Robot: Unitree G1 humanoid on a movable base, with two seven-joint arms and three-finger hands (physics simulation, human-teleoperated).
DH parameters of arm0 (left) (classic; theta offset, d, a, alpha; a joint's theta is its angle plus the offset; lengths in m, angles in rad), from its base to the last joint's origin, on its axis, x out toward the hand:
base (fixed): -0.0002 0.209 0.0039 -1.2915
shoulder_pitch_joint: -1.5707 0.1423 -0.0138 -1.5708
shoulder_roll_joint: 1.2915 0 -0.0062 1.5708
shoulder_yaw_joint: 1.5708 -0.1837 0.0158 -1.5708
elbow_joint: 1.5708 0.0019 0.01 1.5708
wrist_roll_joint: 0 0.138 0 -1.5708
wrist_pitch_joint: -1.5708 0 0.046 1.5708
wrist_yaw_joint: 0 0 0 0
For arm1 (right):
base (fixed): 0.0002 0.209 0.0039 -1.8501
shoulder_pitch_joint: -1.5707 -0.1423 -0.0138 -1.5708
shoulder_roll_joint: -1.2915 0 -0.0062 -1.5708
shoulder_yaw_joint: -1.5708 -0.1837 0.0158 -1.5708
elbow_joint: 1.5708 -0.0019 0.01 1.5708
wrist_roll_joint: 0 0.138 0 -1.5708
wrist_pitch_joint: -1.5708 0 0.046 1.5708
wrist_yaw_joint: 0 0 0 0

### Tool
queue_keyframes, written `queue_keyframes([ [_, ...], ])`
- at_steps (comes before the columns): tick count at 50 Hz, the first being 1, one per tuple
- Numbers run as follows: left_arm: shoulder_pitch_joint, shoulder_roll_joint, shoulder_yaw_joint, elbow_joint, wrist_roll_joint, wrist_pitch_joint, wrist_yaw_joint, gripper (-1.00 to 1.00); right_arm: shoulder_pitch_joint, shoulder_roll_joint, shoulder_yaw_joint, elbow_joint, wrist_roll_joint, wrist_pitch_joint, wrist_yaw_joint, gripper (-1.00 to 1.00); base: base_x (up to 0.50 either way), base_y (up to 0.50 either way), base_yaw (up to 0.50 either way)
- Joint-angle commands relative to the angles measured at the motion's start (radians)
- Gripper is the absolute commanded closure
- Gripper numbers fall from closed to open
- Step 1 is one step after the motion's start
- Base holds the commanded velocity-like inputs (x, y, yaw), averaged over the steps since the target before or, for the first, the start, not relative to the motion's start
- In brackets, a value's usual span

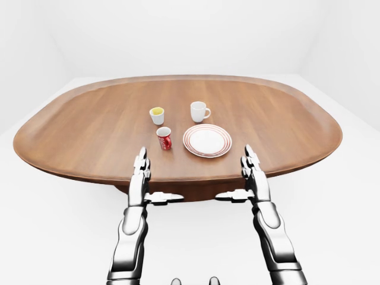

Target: Pick up the red mug and put it on the plate

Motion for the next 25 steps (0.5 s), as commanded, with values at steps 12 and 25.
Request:
queue_keyframes([
  [12,0.041,0.004,0.023,-0.107,-0.010,0.024,0.005,-1.00,0.007,-0.012,-0.020,-0.009,-0.008,0.002,0.018,-1.00,0.00,0.00,0.00],
  [25,0.040,0.003,0.023,-0.107,-0.006,0.016,0.015,-1.00,0.014,-0.012,-0.016,-0.023,-0.027,0.003,0.016,-1.00,0.00,0.00,0.00],
])
